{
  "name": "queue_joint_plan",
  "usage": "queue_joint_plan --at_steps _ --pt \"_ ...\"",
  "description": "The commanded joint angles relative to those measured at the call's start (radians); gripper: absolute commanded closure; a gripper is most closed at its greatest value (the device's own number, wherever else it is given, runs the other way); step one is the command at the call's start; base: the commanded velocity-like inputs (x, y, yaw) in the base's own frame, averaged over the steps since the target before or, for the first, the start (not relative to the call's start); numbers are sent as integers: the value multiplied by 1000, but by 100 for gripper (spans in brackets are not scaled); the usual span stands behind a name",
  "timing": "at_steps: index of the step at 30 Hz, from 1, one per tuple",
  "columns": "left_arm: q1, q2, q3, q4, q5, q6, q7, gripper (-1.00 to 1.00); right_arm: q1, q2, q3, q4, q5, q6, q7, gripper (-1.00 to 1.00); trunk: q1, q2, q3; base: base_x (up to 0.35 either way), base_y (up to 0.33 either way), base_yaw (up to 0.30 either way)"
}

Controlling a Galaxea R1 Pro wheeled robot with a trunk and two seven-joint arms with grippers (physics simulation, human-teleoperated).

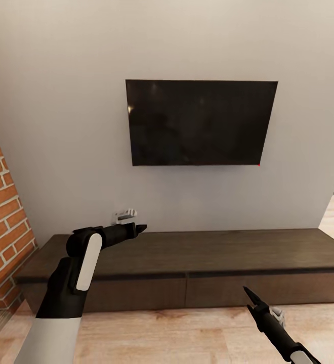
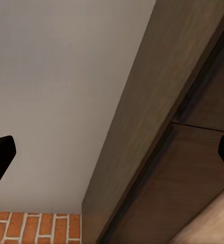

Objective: Place each of the two pumpkins and all three candles from the living room inside a cabinet in the living room (use any cabinet), then make sure every cabinet is closed, and position the cauldron so it is next to a table in the living room.

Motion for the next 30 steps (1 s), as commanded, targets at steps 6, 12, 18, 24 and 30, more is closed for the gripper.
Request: queue_joint_plan --at_steps 6,12,18,24,30 --pt "-1 0 0 -1 0 4 -1 -100 -1 0 -2 1 -8 9 2 -100 23 -43 -20 0 0 0" --pt "-1 0 -3 -1 0 4 -1 -100 -1 0 -2 1 -8 9 1 -100 46 -85 -39 0 0 0" --pt "-1 0 -4 0 -1 4 -1 -100 -1 0 -2 1 -8 9 1 -100 69 -127 -58 0 0 0" --pt "-1 0 -6 1 -2 4 -1 -100 -1 0 -2 1 -8 9 1 -100 92 -169 -76 0 0 0" --pt "-1 0 -7 1 -3 4 -1 -100 -1 0 -2 1 -8 9 1 -100 115 -211 -95 0 0 0"
